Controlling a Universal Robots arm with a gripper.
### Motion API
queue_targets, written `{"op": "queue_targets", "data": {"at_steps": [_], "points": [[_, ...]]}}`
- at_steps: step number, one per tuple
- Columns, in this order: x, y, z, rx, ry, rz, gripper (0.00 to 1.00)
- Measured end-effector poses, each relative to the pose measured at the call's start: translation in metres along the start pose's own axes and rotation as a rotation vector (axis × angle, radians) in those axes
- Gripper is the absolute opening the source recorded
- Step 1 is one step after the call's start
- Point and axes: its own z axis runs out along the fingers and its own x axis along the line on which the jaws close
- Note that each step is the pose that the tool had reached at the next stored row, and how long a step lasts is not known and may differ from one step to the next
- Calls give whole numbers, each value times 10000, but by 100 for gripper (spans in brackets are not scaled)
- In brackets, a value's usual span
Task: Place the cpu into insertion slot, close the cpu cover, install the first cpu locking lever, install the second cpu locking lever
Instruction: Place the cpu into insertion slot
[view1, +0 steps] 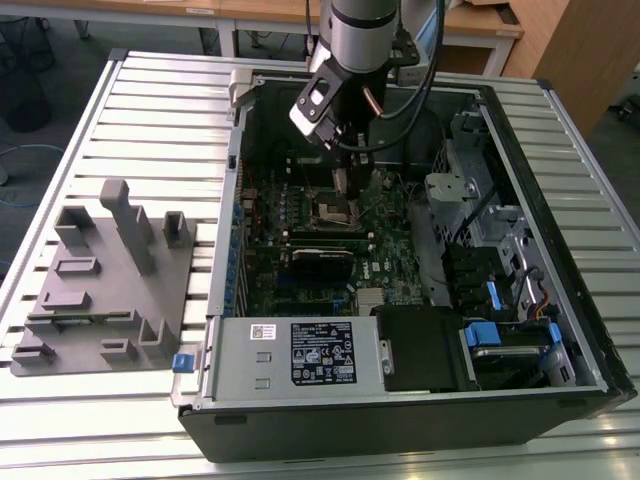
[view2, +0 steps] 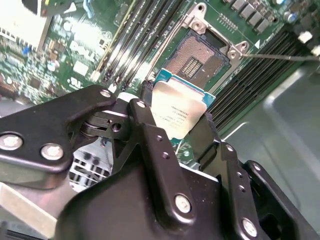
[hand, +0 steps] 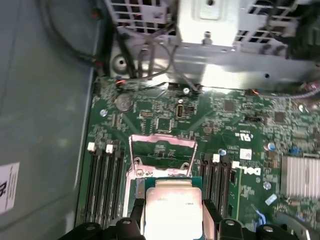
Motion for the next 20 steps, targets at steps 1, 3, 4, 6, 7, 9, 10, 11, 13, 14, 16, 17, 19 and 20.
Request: {"op": "queue_targets", "data": {"at_steps": [1,3,4,6,7,9,10,11,13,14,16,17,19,20], "points": [[0,0,1,-3,-16,180,54],[0,0,4,-10,-47,538,54],[0,-1,6,-13,-62,717,54],[0,-1,8,-19,-94,1074,54],[0,-1,7,-19,-96,1105,54],[-1,-1,7,-19,-98,1107,54],[0,-1,8,-20,-97,1107,54],[0,-1,8,-20,-97,1108,54],[1,-3,10,-20,-96,1109,54],[6,-8,13,-21,-96,1107,54],[28,-25,23,-20,-97,1105,54],[39,-37,30,-21,-96,1106,54],[54,-73,49,-23,-94,1106,54],[56,-89,62,-22,-95,1106,54]]}}
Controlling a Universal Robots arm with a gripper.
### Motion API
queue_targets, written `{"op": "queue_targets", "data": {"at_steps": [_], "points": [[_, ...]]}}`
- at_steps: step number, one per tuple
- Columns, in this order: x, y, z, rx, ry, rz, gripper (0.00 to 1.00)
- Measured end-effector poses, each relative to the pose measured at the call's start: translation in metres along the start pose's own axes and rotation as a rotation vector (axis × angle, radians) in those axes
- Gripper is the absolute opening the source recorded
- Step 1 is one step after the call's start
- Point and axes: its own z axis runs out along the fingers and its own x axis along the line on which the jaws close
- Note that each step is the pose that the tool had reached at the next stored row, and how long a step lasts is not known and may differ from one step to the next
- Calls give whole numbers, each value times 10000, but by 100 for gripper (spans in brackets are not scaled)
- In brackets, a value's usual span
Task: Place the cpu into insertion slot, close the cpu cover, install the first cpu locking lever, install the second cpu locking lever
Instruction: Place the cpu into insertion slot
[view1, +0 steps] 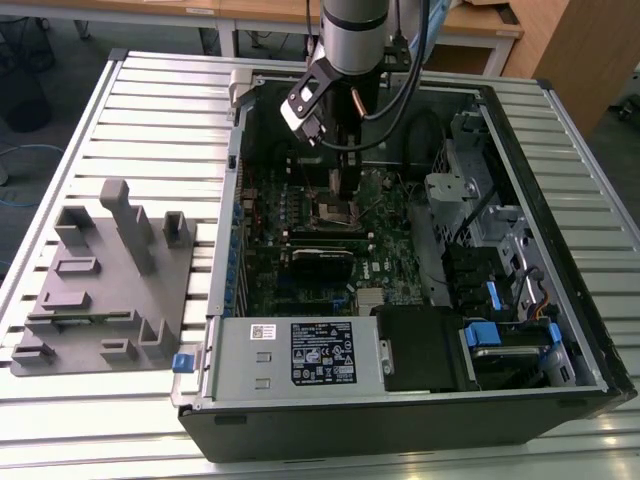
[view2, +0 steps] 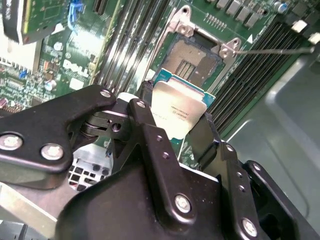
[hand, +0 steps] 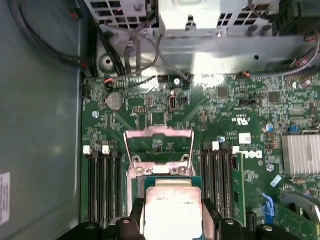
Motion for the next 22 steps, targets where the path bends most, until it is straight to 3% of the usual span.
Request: {"op": "queue_targets", "data": {"at_steps": [11,22], "points": [[-6,-71,185,1,4,-47,54],[-6,-77,219,2,34,-278,54]]}}
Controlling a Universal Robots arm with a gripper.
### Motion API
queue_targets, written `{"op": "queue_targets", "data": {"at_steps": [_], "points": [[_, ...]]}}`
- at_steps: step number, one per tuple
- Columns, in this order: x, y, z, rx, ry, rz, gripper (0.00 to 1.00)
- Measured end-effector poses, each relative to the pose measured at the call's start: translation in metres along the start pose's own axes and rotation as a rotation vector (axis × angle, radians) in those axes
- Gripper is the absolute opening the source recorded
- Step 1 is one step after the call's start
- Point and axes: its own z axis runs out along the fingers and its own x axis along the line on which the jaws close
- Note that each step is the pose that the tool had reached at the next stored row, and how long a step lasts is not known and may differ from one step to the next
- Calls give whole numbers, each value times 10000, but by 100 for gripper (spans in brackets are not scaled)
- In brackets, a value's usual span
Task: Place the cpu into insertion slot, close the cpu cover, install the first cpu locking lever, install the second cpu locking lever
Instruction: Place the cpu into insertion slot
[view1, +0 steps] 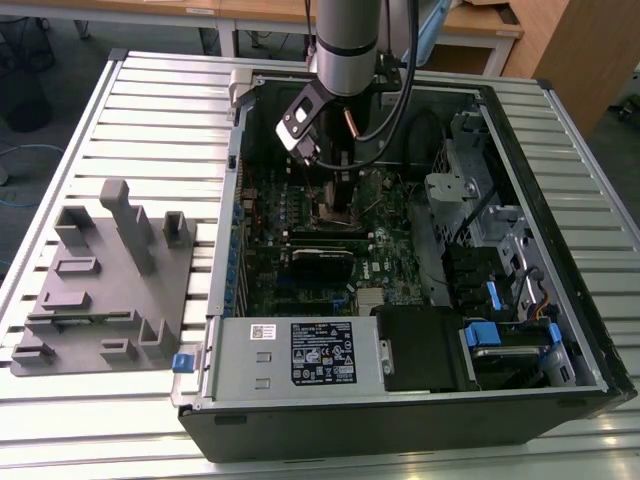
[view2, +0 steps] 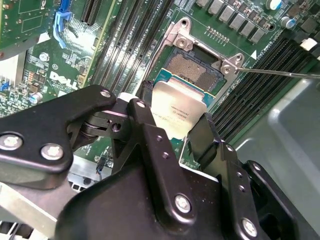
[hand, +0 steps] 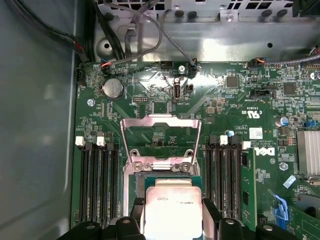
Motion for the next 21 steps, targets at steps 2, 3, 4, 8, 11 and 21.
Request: {"op": "queue_targets", "data": {"at_steps": [2,3,4,8,11,21], "points": [[2,-7,17,-3,3,-16,54],[6,-13,29,-5,5,-19,54],[12,-20,42,-5,9,-21,54],[40,-45,93,-6,11,-24,54],[40,-50,147,-5,11,-25,54],[43,-61,238,-5,43,-72,54]]}}
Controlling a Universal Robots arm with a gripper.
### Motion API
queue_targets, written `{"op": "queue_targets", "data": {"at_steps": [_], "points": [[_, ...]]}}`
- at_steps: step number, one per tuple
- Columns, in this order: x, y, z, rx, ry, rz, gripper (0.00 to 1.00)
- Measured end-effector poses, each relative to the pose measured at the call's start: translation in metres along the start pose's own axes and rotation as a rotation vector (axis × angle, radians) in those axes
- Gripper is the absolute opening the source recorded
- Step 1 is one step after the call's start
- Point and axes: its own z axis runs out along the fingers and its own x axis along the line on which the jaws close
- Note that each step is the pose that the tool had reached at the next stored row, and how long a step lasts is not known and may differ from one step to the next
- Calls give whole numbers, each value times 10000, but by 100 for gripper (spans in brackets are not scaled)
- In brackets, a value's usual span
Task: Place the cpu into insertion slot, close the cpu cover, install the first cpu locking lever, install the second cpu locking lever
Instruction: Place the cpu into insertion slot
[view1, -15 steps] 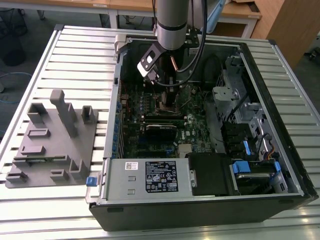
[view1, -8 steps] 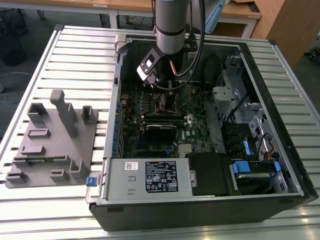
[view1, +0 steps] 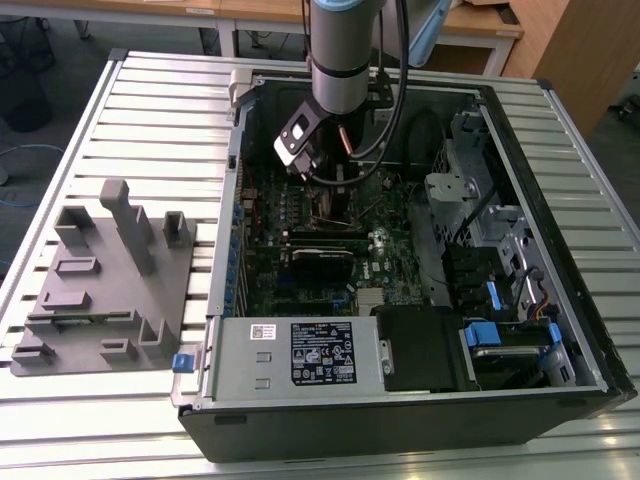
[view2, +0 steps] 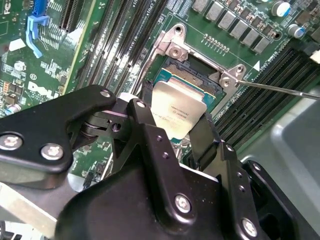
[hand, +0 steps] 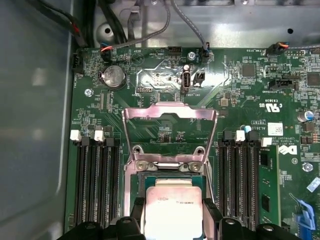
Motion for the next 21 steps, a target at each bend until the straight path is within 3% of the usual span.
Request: {"op": "queue_targets", "data": {"at_steps": [3,21], "points": [[-1,-1,14,-5,-24,267,54],[44,-7,75,-7,-2,272,54]]}}
